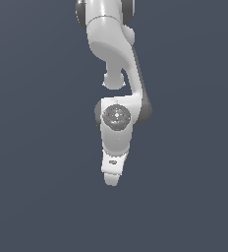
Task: Pick up the object and move it to a goal position.
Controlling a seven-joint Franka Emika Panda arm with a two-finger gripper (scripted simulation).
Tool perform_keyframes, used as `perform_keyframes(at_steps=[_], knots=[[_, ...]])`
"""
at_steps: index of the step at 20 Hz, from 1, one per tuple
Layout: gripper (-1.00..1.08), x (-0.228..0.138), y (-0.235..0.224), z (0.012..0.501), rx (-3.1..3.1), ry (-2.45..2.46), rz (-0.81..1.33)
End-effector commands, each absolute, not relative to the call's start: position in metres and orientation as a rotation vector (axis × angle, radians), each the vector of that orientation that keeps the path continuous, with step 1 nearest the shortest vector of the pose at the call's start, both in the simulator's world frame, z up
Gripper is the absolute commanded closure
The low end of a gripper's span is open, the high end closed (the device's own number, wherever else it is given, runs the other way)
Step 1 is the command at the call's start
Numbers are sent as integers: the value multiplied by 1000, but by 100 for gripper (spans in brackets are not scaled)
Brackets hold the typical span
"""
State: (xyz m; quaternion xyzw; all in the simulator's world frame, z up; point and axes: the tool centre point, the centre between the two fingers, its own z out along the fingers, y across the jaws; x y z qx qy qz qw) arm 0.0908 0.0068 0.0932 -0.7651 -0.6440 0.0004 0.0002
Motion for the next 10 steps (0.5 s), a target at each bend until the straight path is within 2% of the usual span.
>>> perform_keyframes(at_steps=[1,10], knots=[[108,95,30,112,-2403,-2024,0],[108,108,87,159,-2403,-2023,0]])
